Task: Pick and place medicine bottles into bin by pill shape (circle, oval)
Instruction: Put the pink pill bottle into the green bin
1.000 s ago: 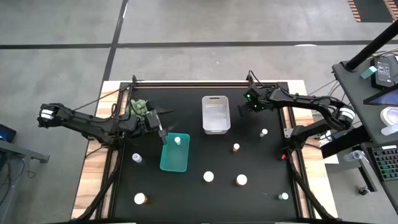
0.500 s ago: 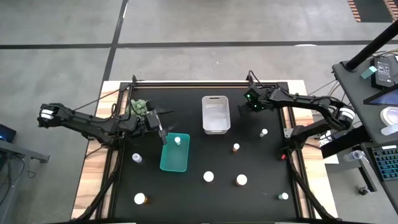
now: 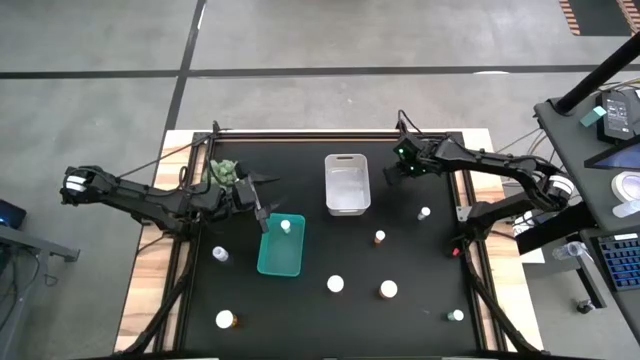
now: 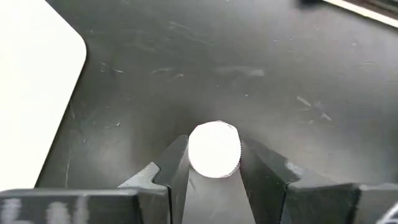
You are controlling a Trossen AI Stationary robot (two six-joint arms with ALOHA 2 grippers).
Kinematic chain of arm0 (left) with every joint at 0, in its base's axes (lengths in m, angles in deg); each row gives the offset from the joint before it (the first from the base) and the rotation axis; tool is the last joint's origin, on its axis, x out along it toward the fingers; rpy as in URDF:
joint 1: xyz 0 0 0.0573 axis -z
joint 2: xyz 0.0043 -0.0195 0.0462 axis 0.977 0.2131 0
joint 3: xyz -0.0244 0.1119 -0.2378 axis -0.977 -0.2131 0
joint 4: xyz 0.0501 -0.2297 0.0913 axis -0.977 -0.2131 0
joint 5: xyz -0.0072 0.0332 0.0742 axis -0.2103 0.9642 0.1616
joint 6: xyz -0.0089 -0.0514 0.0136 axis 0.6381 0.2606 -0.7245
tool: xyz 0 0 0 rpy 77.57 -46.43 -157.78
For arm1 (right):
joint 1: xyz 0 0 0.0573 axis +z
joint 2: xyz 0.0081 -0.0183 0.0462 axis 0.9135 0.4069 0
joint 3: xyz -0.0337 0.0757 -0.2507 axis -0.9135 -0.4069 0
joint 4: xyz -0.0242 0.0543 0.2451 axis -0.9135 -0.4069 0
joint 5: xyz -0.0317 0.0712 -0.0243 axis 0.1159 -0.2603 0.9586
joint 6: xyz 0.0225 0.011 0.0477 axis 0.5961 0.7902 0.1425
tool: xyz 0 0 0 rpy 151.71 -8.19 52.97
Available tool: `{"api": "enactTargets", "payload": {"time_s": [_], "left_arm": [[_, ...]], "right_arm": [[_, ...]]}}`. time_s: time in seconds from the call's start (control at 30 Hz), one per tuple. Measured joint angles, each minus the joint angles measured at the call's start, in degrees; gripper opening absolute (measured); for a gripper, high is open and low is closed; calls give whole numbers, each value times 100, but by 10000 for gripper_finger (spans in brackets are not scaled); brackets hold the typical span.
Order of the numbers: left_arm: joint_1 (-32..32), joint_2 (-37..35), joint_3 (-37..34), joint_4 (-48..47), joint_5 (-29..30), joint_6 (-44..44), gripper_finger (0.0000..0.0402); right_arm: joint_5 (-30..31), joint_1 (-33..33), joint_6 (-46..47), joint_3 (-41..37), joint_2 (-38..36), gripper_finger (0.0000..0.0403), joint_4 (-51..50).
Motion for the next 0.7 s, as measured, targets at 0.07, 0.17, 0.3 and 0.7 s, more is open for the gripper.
{"api": "enactTargets", "payload": {"time_s": [0.07,0.17,0.3,0.7], "left_arm": [[0,-1,0,0,-75,26,233],[0,-1,0,1,-249,146,233],[9,0,0,0,-476,342,233],[584,214,33,75,-784,1851,233]], "right_arm": [[1,3,-38,62,-101,123,-125],[-4,19,-164,130,-283,123,-309],[-2,82,-337,211,-634,119,-537],[-3,813,-493,268,-1613,121,-610]]}}
